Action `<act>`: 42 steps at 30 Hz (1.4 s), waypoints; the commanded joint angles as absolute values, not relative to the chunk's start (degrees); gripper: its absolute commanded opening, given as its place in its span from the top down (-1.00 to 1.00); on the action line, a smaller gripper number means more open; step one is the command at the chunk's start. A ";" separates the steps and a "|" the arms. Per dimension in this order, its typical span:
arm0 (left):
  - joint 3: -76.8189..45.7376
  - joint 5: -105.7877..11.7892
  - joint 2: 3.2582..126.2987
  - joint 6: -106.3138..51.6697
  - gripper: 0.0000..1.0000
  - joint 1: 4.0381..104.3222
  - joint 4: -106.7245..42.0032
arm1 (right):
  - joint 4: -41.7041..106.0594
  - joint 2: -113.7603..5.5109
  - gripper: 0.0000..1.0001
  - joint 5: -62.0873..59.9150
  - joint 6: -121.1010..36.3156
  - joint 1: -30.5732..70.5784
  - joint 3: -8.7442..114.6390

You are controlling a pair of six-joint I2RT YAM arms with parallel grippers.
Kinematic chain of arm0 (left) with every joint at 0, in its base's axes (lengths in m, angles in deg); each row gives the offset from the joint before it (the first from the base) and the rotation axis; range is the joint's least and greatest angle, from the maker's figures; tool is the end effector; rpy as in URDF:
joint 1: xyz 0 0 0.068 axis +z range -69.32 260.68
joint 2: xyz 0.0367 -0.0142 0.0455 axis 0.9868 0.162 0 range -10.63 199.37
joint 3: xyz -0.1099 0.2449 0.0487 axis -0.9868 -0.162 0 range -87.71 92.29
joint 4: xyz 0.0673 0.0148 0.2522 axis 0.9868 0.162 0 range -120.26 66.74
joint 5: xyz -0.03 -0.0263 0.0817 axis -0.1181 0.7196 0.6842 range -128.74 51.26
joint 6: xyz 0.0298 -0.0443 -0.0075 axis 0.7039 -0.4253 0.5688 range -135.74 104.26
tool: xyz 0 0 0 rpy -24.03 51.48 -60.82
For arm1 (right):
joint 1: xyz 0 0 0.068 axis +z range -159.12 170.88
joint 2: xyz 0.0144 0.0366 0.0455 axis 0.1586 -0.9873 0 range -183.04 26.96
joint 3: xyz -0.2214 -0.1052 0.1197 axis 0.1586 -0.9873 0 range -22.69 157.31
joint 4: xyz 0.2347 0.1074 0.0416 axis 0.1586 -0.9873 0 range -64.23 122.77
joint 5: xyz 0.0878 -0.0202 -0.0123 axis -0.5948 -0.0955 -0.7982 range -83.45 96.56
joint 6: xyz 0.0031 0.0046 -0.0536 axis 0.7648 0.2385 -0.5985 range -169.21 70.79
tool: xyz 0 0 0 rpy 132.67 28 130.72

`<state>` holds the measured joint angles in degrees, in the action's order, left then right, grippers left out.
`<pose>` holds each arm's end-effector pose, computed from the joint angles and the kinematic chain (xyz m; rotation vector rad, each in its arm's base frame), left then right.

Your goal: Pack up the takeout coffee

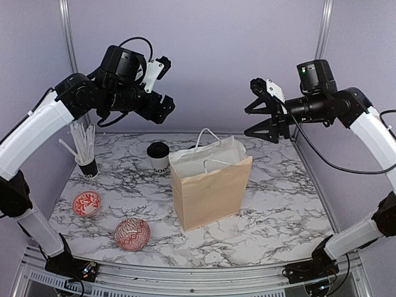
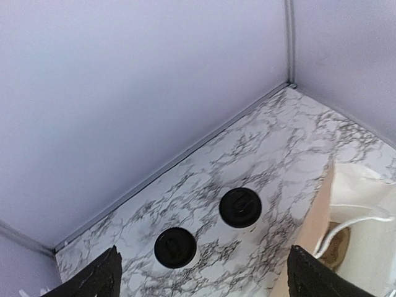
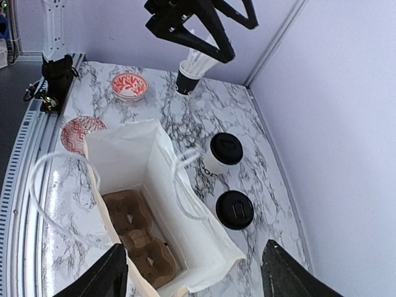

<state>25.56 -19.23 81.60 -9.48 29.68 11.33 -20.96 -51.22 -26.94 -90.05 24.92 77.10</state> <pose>0.2220 -0.2552 0.4835 0.7115 1.7758 -0.1991 0.2040 0.1615 0.4627 -1.5149 1.4179 0.5478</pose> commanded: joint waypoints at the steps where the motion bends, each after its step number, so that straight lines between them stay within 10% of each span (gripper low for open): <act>1: 19.55 -14.17 86.16 -12.54 -0.92 36.78 13.06 | -17.02 -49.68 -0.45 -29.14 -86.42 16.94 70.79; 11: 27.61 -32.40 102.50 -19.80 -0.79 48.29 18.50 | -10.49 -44.81 -0.47 -30.36 -82.00 8.24 57.55; 42: 34.51 -30.05 117.26 -25.02 -0.61 50.00 20.17 | -10.38 -43.78 -0.46 -32.63 -83.31 7.84 54.31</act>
<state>33.21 -29.72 116.04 -24.10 49.35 18.56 -11.32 -44.29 -31.71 -83.49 8.33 54.46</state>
